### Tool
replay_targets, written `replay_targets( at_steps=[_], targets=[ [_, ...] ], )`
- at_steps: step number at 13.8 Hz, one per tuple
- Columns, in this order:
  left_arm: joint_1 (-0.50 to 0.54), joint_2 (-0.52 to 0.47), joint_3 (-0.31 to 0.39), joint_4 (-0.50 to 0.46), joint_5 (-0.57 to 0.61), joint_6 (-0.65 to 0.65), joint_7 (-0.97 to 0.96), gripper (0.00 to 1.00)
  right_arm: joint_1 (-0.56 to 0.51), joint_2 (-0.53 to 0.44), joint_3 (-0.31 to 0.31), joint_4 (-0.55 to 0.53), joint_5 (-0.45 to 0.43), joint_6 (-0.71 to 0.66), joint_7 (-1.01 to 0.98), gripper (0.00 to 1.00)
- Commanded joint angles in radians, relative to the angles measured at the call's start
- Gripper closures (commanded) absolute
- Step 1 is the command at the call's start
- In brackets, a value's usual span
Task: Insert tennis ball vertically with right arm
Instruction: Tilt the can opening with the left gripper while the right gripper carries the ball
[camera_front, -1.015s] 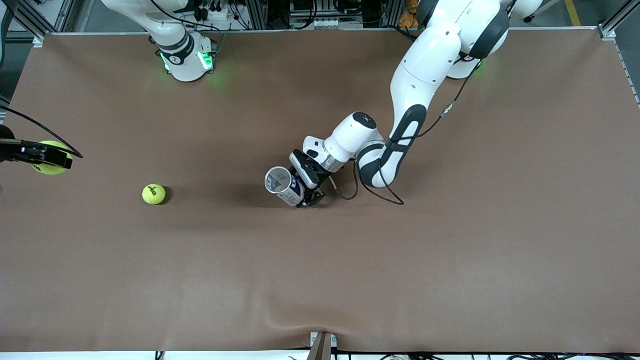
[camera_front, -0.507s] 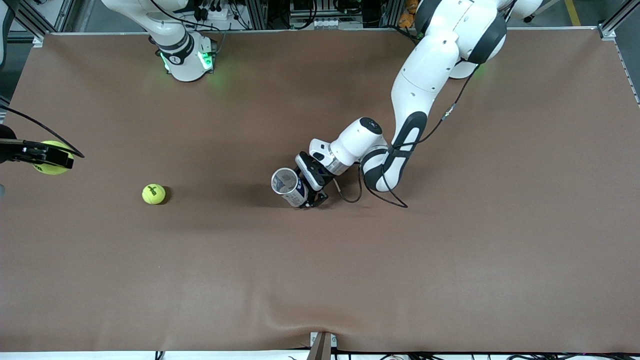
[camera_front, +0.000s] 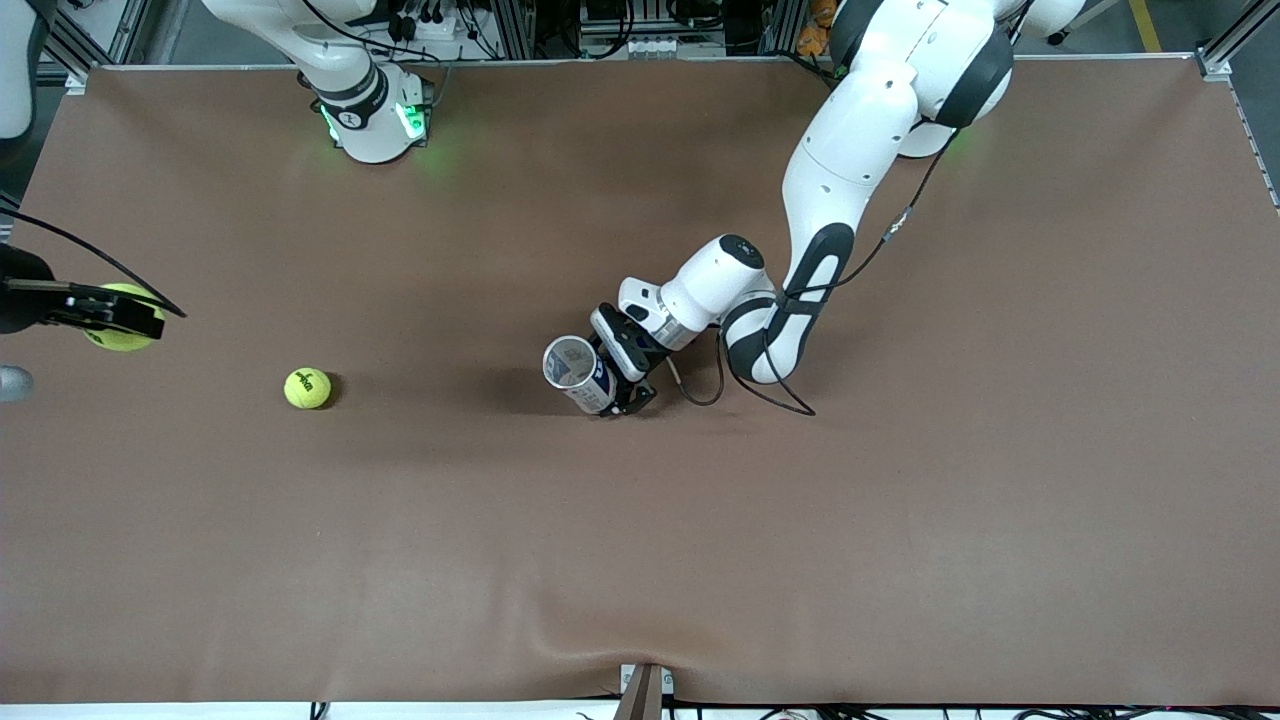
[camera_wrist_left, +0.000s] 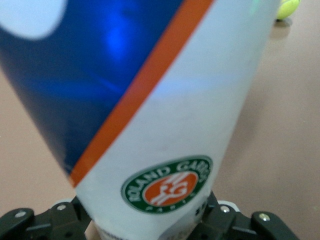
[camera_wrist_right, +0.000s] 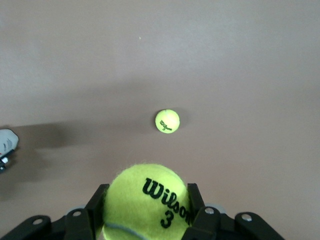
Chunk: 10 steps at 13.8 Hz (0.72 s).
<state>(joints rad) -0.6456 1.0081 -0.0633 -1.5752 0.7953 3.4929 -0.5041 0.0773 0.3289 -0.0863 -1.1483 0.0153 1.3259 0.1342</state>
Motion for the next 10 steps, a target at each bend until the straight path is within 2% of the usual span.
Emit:
replay_targets(
  at_steps=[1,10],
  targets=[
    [0.003,0.01,0.005,0.009,0.028,0.028,-0.014,0.17,0.065,0.012,0.0,-0.005,0.002,0.028,0.128,1.0],
    [0.003,0.009,0.005,0.014,0.027,0.028,-0.013,0.17,0.274,0.104,0.0,-0.025,0.005,0.203,0.559,1.0]
  ],
)
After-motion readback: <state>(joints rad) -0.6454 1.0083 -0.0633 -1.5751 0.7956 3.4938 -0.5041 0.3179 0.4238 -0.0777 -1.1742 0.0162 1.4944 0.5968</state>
